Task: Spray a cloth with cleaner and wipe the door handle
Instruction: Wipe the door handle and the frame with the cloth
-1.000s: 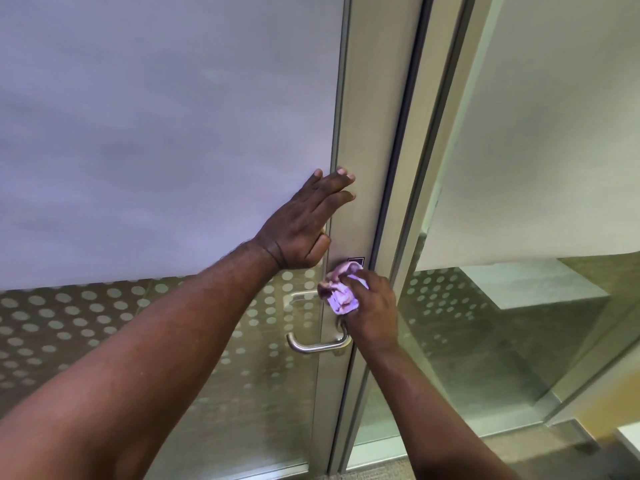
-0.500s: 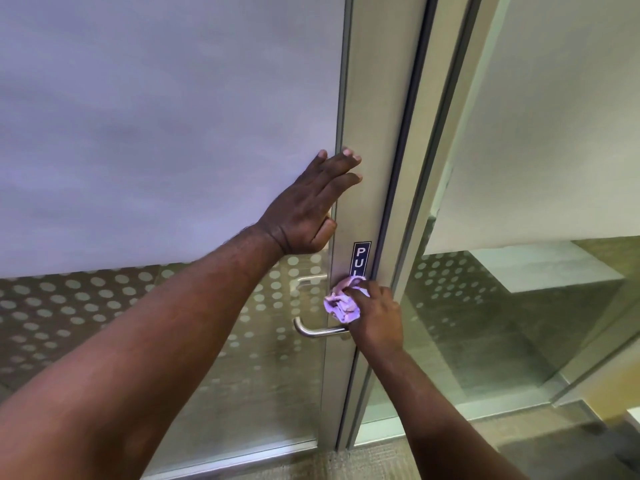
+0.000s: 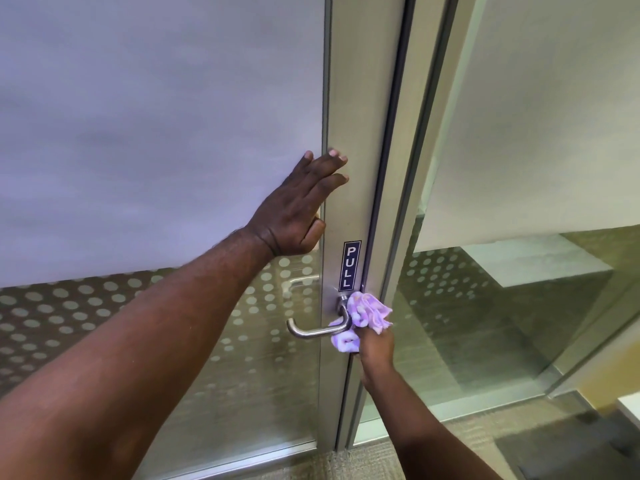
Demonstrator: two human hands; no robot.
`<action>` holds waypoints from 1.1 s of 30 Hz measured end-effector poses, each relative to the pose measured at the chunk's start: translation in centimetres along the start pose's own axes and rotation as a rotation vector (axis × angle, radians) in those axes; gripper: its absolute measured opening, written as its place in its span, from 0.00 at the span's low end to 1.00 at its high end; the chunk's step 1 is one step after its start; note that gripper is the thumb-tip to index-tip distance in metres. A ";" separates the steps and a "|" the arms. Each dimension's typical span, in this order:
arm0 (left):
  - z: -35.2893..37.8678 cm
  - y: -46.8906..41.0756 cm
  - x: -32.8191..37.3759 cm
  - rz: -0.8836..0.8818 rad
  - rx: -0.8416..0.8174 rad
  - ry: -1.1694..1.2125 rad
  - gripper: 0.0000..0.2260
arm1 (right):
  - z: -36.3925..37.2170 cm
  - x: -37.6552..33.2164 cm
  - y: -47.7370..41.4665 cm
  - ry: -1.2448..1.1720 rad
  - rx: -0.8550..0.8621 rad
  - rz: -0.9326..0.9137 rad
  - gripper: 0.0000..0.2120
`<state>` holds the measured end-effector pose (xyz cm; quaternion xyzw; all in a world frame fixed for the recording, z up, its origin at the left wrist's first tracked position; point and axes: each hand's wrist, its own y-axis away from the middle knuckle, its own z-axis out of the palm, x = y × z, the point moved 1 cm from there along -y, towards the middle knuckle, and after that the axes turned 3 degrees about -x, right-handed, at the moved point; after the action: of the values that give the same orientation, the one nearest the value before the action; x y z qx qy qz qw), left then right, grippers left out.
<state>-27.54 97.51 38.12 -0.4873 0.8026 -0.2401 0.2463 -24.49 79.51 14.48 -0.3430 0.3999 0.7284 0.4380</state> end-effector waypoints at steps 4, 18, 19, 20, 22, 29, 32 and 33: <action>0.1 0.0 -0.1 -0.004 0.005 0.003 0.31 | 0.0 1.5 0.5 -0.062 -0.024 0.111 0.12; -0.2 0.1 0.0 -0.013 -0.013 0.035 0.33 | 5.4 4.0 6.6 -0.061 -0.246 0.300 0.14; -0.3 0.1 0.1 -0.020 -0.009 0.046 0.33 | 5.0 3.7 7.0 -0.049 -0.239 0.335 0.16; -0.3 0.1 0.3 -0.032 -0.004 0.060 0.33 | 4.3 3.6 7.2 -0.046 -0.266 0.358 0.18; -0.4 0.1 0.8 -0.065 0.014 0.087 0.33 | 2.8 3.0 7.7 -0.047 -0.247 0.406 0.15; 2.1 2.6 4.6 -0.116 0.092 0.132 0.23 | -1.5 0.1 7.3 -0.215 -0.213 0.344 0.26; 4.9 4.1 7.5 -0.127 0.079 0.167 0.17 | -2.7 -3.2 6.8 -0.304 -0.265 0.215 0.24; 5.8 4.4 8.4 -0.149 0.088 0.185 0.15 | -3.3 -4.3 6.6 -0.328 -0.287 0.169 0.24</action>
<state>-30.24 90.87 29.59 -0.5101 0.7723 -0.3365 0.1737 -28.42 73.07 18.54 -0.2441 0.2428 0.8579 0.3813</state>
